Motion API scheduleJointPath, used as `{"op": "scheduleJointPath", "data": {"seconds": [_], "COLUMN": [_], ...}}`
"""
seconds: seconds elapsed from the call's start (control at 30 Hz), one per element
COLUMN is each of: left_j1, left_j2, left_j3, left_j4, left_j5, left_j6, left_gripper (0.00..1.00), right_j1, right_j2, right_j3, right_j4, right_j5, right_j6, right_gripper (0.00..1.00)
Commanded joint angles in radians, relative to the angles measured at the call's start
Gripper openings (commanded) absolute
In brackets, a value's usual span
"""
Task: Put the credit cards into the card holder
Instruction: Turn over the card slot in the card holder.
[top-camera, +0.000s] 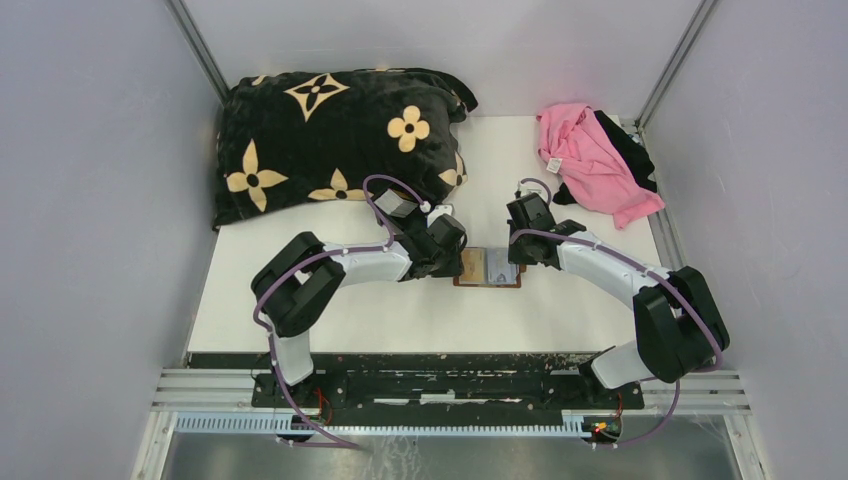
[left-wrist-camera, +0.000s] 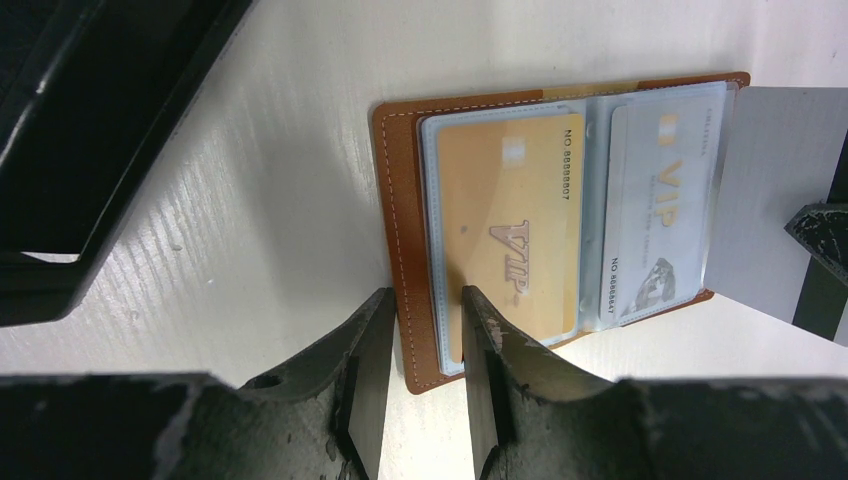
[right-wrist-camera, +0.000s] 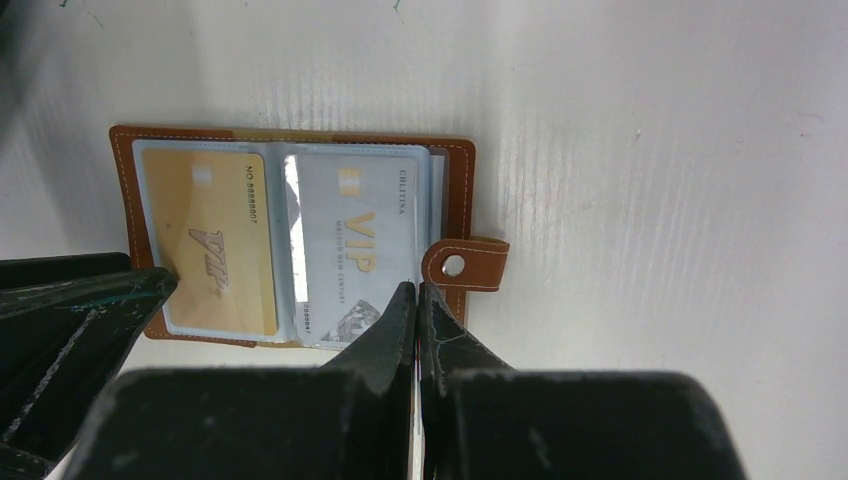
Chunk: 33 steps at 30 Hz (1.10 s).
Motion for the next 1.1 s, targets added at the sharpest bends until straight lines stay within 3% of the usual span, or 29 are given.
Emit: {"op": "scheduleJointPath", "data": {"seconds": [0.0,1.07], "left_j1": [-0.010,-0.010], "left_j2": [0.097,0.099], "left_j3": [-0.050,-0.053], "left_j4": [-0.177,-0.183], "left_j5": [-0.004,-0.008], "left_j6": [0.009,0.015], "left_gripper": [0.40,0.40], "right_j1": [-0.007,-0.009], "right_j2": [0.004,0.007], "right_j3": [0.008,0.001], "right_j4": [0.021,0.016], "right_j5": [0.008,-0.003], "right_j6": [-0.009,0.008], "right_gripper": [0.01,0.01]}}
